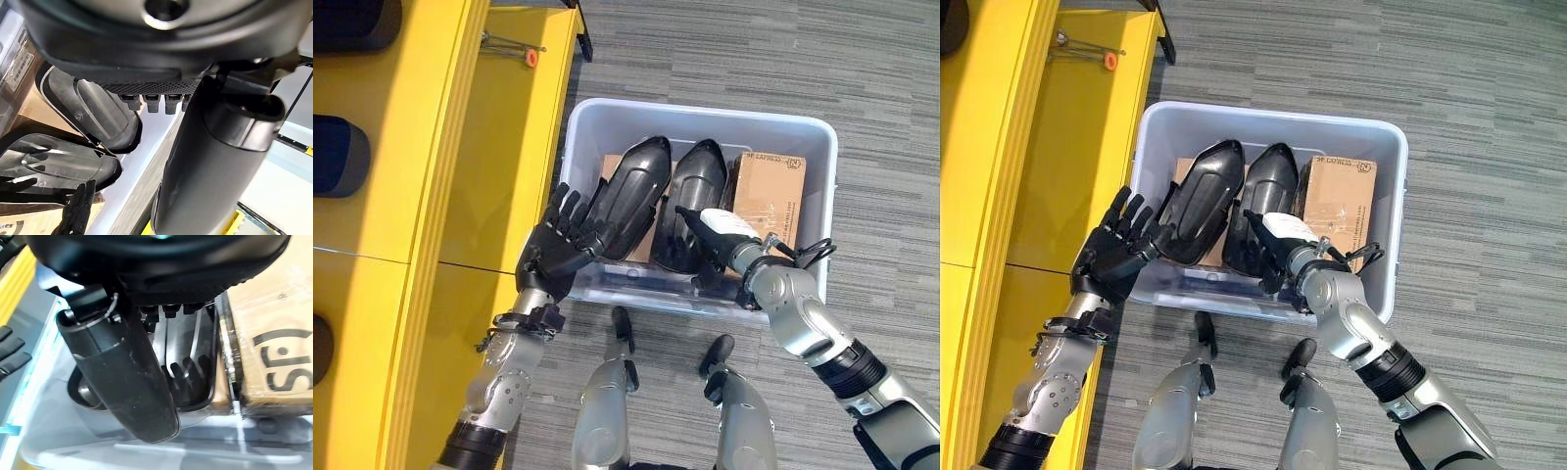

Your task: Move parts from the plastic box to the shelf.

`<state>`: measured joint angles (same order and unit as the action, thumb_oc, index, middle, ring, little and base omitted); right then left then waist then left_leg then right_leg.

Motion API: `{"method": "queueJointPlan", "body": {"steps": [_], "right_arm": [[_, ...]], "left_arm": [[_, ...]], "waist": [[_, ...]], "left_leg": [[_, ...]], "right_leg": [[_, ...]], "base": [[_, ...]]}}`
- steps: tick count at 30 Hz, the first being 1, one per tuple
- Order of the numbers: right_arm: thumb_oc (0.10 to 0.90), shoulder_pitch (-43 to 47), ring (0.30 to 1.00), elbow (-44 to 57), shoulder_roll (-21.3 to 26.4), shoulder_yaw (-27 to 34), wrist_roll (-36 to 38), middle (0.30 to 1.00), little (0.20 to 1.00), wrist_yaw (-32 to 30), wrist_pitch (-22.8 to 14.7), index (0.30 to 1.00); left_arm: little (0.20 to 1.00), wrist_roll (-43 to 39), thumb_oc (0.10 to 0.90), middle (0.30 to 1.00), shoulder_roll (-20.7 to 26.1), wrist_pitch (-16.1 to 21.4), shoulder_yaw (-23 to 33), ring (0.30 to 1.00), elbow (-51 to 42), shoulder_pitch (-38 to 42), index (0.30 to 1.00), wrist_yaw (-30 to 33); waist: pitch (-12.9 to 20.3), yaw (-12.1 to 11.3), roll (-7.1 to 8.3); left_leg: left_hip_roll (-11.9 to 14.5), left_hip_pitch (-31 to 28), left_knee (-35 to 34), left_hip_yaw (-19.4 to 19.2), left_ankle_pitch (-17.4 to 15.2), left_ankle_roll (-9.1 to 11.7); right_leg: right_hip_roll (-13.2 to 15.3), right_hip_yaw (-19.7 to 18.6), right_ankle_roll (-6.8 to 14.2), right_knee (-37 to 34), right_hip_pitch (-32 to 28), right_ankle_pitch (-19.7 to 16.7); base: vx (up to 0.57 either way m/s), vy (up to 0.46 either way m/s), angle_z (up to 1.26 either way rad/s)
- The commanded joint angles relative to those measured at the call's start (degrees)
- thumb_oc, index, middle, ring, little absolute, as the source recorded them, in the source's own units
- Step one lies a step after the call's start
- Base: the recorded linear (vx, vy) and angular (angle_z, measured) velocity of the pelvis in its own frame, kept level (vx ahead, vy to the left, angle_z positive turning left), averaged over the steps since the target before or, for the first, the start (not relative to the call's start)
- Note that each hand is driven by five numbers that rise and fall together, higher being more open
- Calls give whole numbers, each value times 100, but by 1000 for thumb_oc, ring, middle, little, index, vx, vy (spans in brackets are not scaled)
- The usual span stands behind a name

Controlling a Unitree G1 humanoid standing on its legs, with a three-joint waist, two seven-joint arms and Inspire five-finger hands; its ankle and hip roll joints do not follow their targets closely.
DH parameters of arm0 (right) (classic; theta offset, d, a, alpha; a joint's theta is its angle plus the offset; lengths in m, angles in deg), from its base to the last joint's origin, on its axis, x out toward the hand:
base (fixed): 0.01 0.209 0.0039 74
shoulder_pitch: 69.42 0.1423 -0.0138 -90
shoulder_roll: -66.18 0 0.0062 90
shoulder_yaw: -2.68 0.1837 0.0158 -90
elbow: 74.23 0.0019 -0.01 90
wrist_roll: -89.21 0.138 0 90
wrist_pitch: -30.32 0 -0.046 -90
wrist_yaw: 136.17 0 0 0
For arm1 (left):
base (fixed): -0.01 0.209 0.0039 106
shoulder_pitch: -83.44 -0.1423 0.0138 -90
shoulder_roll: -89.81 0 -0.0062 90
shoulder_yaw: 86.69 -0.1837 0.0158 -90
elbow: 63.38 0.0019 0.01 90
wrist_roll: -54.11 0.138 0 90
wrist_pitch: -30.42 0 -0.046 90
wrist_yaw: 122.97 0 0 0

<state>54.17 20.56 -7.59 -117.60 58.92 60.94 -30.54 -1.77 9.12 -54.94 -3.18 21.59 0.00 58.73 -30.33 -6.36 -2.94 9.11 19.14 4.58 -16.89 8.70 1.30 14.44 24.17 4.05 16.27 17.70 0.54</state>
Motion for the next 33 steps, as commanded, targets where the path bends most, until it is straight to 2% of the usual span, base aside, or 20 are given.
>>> {"method": "queueJointPlan", "body": {"steps": [1,15,20,23,30,33], "right_arm": [[900,495,1000,1028,42,49,-629,1000,1000,-158,-120,1000],[900,592,1000,819,-138,-85,-1201,1000,1000,111,-136,1000],[900,595,1000,842,-248,-190,-1135,1000,1000,237,-151,1000],[900,579,1000,929,-284,-265,-984,1000,1000,277,-140,1000],[900,607,1000,815,-449,-436,-688,1000,1000,42,-135,1000],[900,615,1000,803,-550,-473,-800,1000,1000,2,-92,1000]], "left_arm": [[1000,98,900,1000,-58,390,175,1000,-977,151,1000,-282],[1000,77,900,1000,-127,315,125,1000,-973,197,1000,-260],[1000,44,900,1000,-151,297,103,1000,-982,199,1000,-260],[1000,-62,900,1000,-171,429,121,1000,-996,176,1000,-388],[1000,57,900,1000,-223,458,78,1000,-1008,194,1000,-296],[1000,131,900,1000,-248,499,72,1000,-1006,195,1000,-228]], "waist": [[98,46,-15],[53,51,-109],[53,30,-146],[53,25,-144],[53,-1,-166],[53,-13,-187]], "left_leg": [[91,-111,150,151,-551,356],[34,224,300,133,-627,336],[14,320,321,123,-631,320],[-6,336,337,106,-669,318],[-4,395,346,103,-672,318],[-16,417,364,99,-682,312]], "right_leg": [[127,-388,316,408,97,582],[186,-390,272,796,544,740],[185,-392,247,849,667,741],[219,-388,260,915,718,786],[249,-371,242,975,795,808],[265,-372,234,1028,843,818]], "base": [[0,0,0],[0,0,0],[-2,2,-3],[0,0,0],[0,0,0],[0,0,0]]}}
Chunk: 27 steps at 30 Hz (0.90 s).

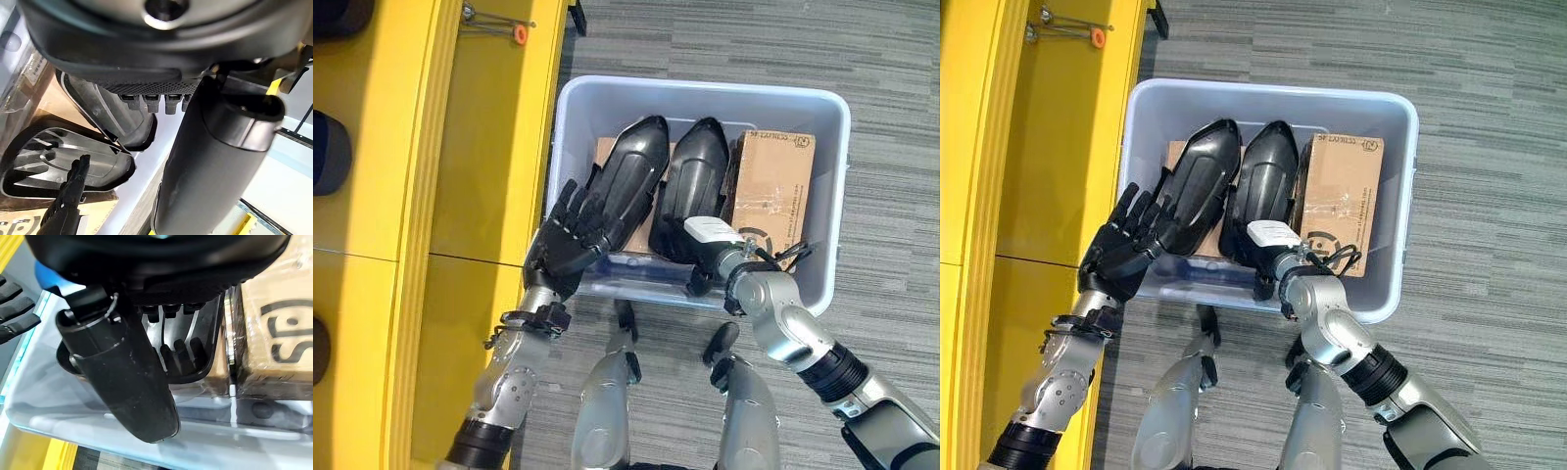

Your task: Move parts from the plastic box to the shelf.

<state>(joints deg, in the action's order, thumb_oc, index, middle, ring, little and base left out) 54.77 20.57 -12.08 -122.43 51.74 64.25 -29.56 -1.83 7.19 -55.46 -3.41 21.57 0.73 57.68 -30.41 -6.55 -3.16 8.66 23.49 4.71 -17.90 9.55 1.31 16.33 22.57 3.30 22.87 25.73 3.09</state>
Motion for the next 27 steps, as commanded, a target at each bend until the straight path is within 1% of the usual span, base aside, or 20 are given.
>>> {"method": "queueJointPlan", "body": {"steps": [1,3,4,5,7,9,11,12,13,16,19,21,22,23,27], "right_arm": [[900,561,1000,776,-123,1,-149,1000,1000,-321,-168,1000],[900,602,1000,728,-156,-40,-261,1000,1000,-316,-90,1000],[900,637,1000,591,-212,-62,-382,1000,1000,-444,-56,1000],[900,654,1000,554,-217,-64,-415,1000,1000,-435,-35,1000],[900,647,1000,422,-235,-87,-445,1000,1000,-416,39,1000],[900,576,1000,248,-253,-123,-455,1000,1000,-561,79,1000],[900,559,1000,212,-267,-119,-508,1000,1000,-591,134,1000],[900,578,1000,100,-329,-151,-652,1000,1000,-642,237,1000],[900,614,1000,-37,-380,-167,-729,1000,1000,-668,316,1000],[900,655,1000,-302,-398,-134,-1008,1000,1000,-830,344,1000],[900,664,1000,-378,-395,-121,-1154,1000,1000,-869,371,1000],[900,668,1000,-451,-394,-104,-1292,1000,1000,-984,353,1000],[900,680,1000,-474,-385,-97,-1329,1000,1000,-973,334,1000],[900,649,1000,-471,-385,-107,-1364,1000,1000,-995,348,1000],[900,684,1000,-407,-339,-59,-1499,1000,1000,-990,361,1000]], "left_arm": [[1000,137,900,1000,-57,564,109,1000,-1001,119,1000,-107],[1000,157,900,1000,-55,578,106,1000,-973,136,1000,-76],[1000,324,900,1000,-62,651,95,1000,-952,158,1000,-15],[1000,350,900,1000,-58,676,100,1000,-947,164,1000,2],[1000,524,900,1000,-79,815,141,1000,-905,158,1000,98],[1000,641,900,1000,-37,1021,275,1000,-886,121,1000,254],[1000,651,900,1000,-25,1091,337,1000,-888,107,1000,311],[1000,683,900,1000,-40,1143,388,1000,-871,111,1000,345],[1000,682,900,1000,-64,1126,435,1000,-873,133,1000,341],[1000,611,900,1000,-98,1071,465,1000,-913,181,1000,213],[1000,618,900,1000,-127,1058,441,1000,-940,188,1000,168],[1000,896,900,1000,-111,1099,402,1000,-971,222,1000,266],[1000,877,900,1000,-110,1072,400,1000,-973,229,1000,275],[1000,905,900,1000,-103,1068,369,1000,-951,213,1000,289],[1000,816,900,1000,-102,1093,378,1000,-972,202,1000,188]], "waist": [[61,1,-172],[61,-2,-179],[61,-13,-207],[61,-21,-218],[61,-17,-233],[61,-21,-276],[61,-23,-294],[61,-29,-324],[61,-42,-353],[61,-54,-431],[61,-55,-454],[61,-48,-478],[61,-45,-487],[61,-30,-487],[61,-16,-508]], "left_leg": [[25,-22,356,195,-773,309],[11,-16,379,194,-790,306],[11,46,420,187,-798,300],[20,76,417,182,-774,293],[-7,86,439,174,-807,298],[-26,135,473,154,-827,289],[-36,154,492,144,-837,283],[-44,198,529,125,-856,271],[-55,252,574,117,-876,261],[-82,594,901,118,-998,227],[-73,793,1124,137,-1082,211],[-55,1081,1409,158,-1185,185],[-56,1143,1480,160,-1211,177],[-65,1158,1640,215,-1370,228],[-65,1431,1956,236,-1500,197]], "right_leg": [[84,-211,308,377,41,567],[104,-214,308,407,56,584],[125,-203,296,464,120,591],[118,-198,282,458,148,565],[167,-208,295,523,177,617],[220,-216,290,604,249,647],[243,-220,285,641,283,657],[277,-231,276,715,352,676],[299,-237,262,783,416,700],[378,-258,202,1129,742,827],[427,-294,179,1359,927,905],[494,-347,141,1699,1193,1039],[500,-370,129,1780,1255,1078],[532,-466,184,1956,1272,1239],[530,-534,130,2262,1531,1380]], "base": [[0,0,0],[5,5,4],[-9,9,5],[3,15,4],[0,0,0],[13,36,-3],[9,16,-2],[10,36,1],[-9,42,3],[-46,42,10],[-28,14,6],[-51,10,2],[28,1,3],[47,-1,9],[4,-5,2]]}}
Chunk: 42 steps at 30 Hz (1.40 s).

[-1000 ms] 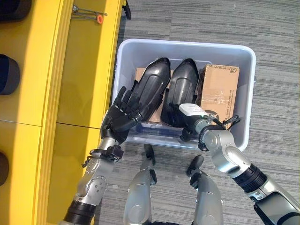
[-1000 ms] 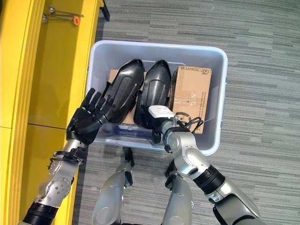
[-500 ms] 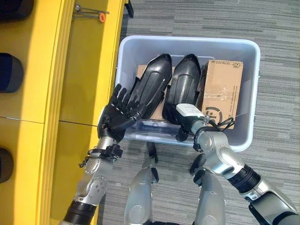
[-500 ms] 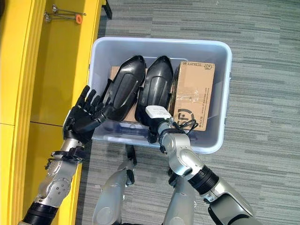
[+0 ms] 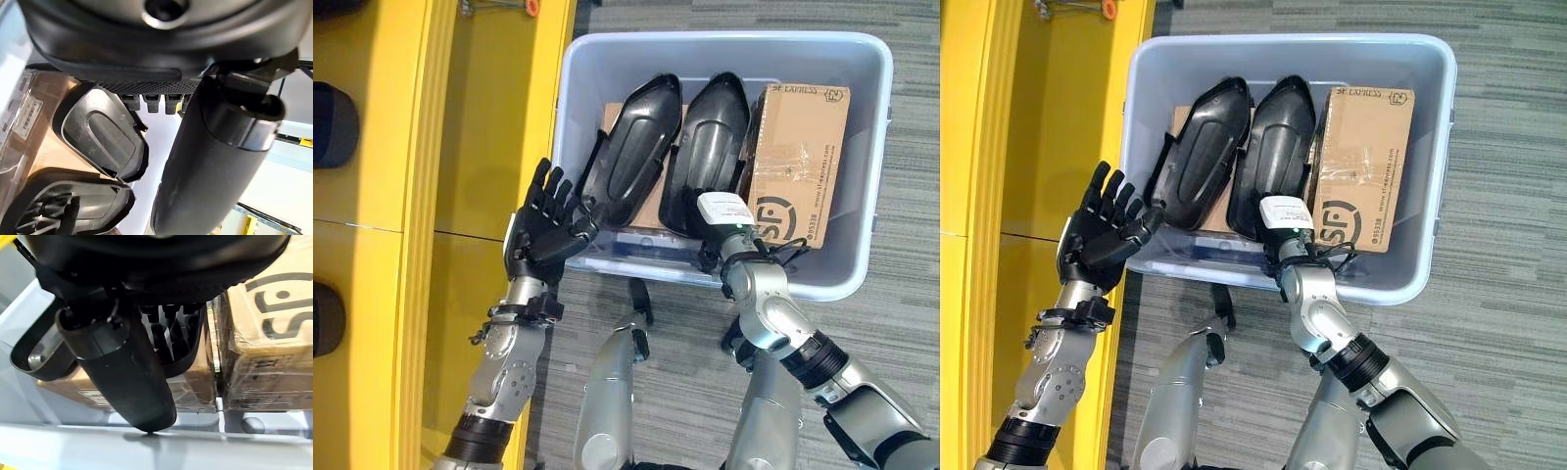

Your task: Move parts from the plastic box to the shelf.

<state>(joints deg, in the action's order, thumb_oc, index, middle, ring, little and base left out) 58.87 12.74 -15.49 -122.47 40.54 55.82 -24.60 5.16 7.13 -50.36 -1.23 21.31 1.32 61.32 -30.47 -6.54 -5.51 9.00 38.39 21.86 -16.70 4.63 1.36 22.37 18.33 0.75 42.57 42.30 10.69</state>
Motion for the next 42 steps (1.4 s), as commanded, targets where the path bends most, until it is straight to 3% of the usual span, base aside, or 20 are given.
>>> {"method": "queueJointPlan", "body": {"steps": [1,3,4,5,15,16,18,21,31,32,33,34,42], "right_arm": [[900,294,1000,369,3,-62,-378,1000,1000,-156,-121,1000],[900,291,1000,356,19,-66,-423,1000,1000,-178,-124,1000],[900,331,1000,380,26,-63,-473,1000,1000,-162,-119,1000],[900,325,1000,378,20,-53,-570,1000,1000,-119,-157,1000],[900,598,1000,368,45,-206,-892,1000,1000,-231,-417,1000],[900,591,1000,343,28,-226,-945,1000,1000,-223,-419,1000],[900,689,1000,333,33,-251,-1024,1000,1000,-186,-438,1000],[900,745,1000,192,-30,-317,-1083,1000,1000,-283,-481,1000],[900,891,1000,-418,-317,-602,-1076,1000,1000,-178,-288,1000],[849,891,929,-484,-343,-609,-1086,929,929,-154,-271,929],[443,893,360,-561,-370,-635,-989,360,360,-192,-230,360],[400,890,300,-652,-407,-650,-931,300,300,-252,-203,300],[400,966,300,-1140,-453,-686,-671,300,300,-619,-165,300]], "left_arm": [[1000,118,900,1000,-102,587,158,1000,-953,150,1000,-192],[1000,169,900,1000,-94,579,163,1000,-986,131,1000,-185],[1000,338,900,1000,-86,587,179,1000,-1006,161,1000,-152],[1000,503,900,1000,-71,598,154,1000,-1017,147,1000,-224],[1000,428,900,1000,-36,773,214,1000,-1069,112,1000,-207],[1000,417,900,1000,-41,772,199,1000,-1066,82,1000,-207],[1000,388,900,1000,-35,750,227,1000,-1100,106,1000,-209],[1000,317,900,1000,-53,742,190,1000,-1076,75,1000,-264],[1000,253,900,1000,-104,812,69,1000,-1031,72,1000,-374],[1000,269,900,1000,-108,811,64,1000,-1024,72,1000,-403],[1000,274,900,1000,-114,814,46,1000,-1009,77,1000,-427],[1000,253,900,1000,-116,825,22,1000,-1000,84,1000,-432],[1000,205,900,1000,-121,922,-13,1000,-943,127,1000,-509]], "waist": [[67,-18,-281],[67,-20,-300],[67,-32,-322],[67,-34,-324],[67,-128,-481],[67,-131,-477],[67,-155,-520],[67,-176,-533],[67,-284,-671],[67,-294,-680],[67,-307,-692],[67,-314,-702],[67,-348,-738]], "left_leg": [[-102,-10,293,124,-1029,185],[-114,84,390,141,-1077,182],[-89,227,369,105,-953,123],[-112,236,456,166,-1066,184],[-141,451,364,135,-878,145],[-170,363,416,177,-1008,208],[-148,485,382,138,-883,149],[-183,394,437,174,-1013,213],[-247,492,509,210,-1030,209],[-251,497,503,211,-1023,210],[-256,487,471,202,-1010,208],[-255,482,458,197,-1000,209],[-260,487,471,187,-1006,217]], "right_leg": [[-69,-127,376,350,-75,642],[-46,-159,380,475,19,703],[-46,-104,307,483,163,604],[-39,-186,365,563,160,708],[40,-167,327,635,409,631],[62,-232,402,680,321,747],[81,-167,330,704,457,658],[124,-228,406,770,372,787],[226,-236,384,947,494,863],[236,-235,388,949,497,862],[249,-220,388,943,492,860],[264,-214,388,939,489,854],[324,-185,404,947,476,858]], "base": [[0,0,0],[-44,-2,1],[-39,-9,1],[-36,7,1],[-17,11,1],[46,-4,2],[-7,2,2],[17,-4,6],[1,-1,4],[0,0,0],[0,0,0],[0,0,0],[-1,-1,0]]}}
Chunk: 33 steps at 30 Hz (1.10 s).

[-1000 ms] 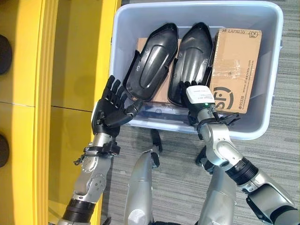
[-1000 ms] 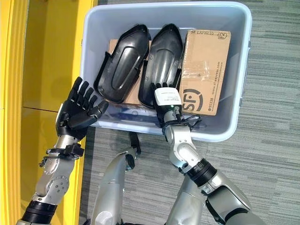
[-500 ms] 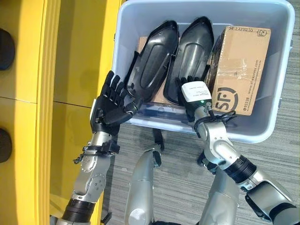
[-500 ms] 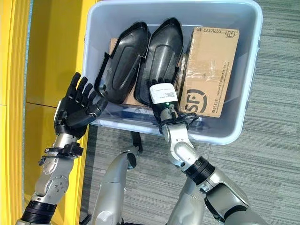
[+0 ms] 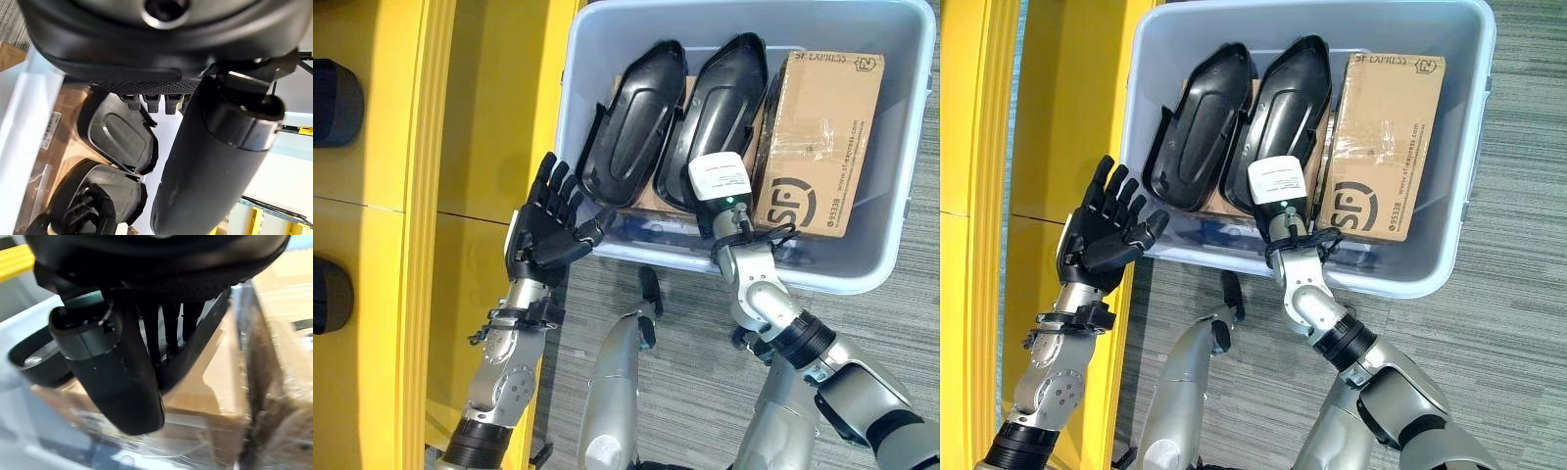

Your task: Move parts from the plastic box to the shelf.

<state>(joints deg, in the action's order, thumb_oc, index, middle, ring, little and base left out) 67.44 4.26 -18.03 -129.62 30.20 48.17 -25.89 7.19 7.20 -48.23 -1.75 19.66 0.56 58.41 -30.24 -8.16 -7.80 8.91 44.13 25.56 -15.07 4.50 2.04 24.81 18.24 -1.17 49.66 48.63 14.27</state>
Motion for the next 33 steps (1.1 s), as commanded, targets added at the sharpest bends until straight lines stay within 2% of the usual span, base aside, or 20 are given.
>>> {"method": "queueJointPlan", "body": {"steps": [1,5,14,20,24,26,28,33], "right_arm": [[400,108,300,-301,-195,29,363,300,300,143,-43,300],[400,127,300,-320,-187,7,449,300,300,34,-170,300],[400,169,300,26,-134,49,286,300,300,189,-476,300],[400,232,300,430,-114,93,453,300,300,-125,-744,300],[400,351,300,822,-129,220,765,300,300,-715,-951,300],[400,441,300,1090,-68,395,890,300,300,-956,-1178,300],[400,414,300,1684,94,651,999,300,300,-888,-1473,300],[400,374,300,2290,148,850,1099,300,300,-715,-1587,300]], "left_arm": [[1000,-1,900,1000,-131,708,34,1000,-777,208,1000,-215],[1000,-62,900,1000,-128,660,7,1000,-759,229,1000,-286],[1000,-74,900,1000,-86,724,34,1000,-804,199,1000,-219],[1000,-105,900,1000,-61,714,28,1000,-802,229,1000,-209],[1000,-114,900,1000,-45,645,21,1000,-839,279,1000,-144],[1000,-161,900,1000,-31,674,62,1000,-860,325,1000,-76],[1000,-170,900,1000,11,660,100,1000,-868,335,1000,111],[1000,-160,900,1000,13,448,165,1000,-974,376,1000,253]], "waist": [[45,-182,-506],[45,-165,-500],[45,-141,-455],[45,-114,-415],[45,-90,-355],[45,-66,-333],[45,30,-231],[45,125,-78]], "left_leg": [[-247,-90,101,22,-992,149],[-220,-85,113,7,-1002,140],[-185,-88,133,-5,-1005,142],[-170,-304,30,-53,-978,152],[-176,-650,-156,-80,-957,137],[-125,-834,-340,-137,-799,83],[-93,-1231,-431,-161,-831,78],[-31,-1822,-574,-187,-858,83]], "right_leg": [[79,-176,596,234,-161,499],[71,-191,602,239,-149,495],[19,-192,600,241,-168,506],[-24,-155,605,165,-384,506],[-91,-100,630,-7,-721,492],[-182,-8,567,-215,-892,335],[-252,1,580,-392,-1264,302],[-350,51,581,-709,-1859,253]], "base": [[0,0,0],[0,0,0],[0,0,0],[0,0,0],[-1,-26,1],[-50,-20,-12],[20,-24,-15],[50,-46,-4]]}}
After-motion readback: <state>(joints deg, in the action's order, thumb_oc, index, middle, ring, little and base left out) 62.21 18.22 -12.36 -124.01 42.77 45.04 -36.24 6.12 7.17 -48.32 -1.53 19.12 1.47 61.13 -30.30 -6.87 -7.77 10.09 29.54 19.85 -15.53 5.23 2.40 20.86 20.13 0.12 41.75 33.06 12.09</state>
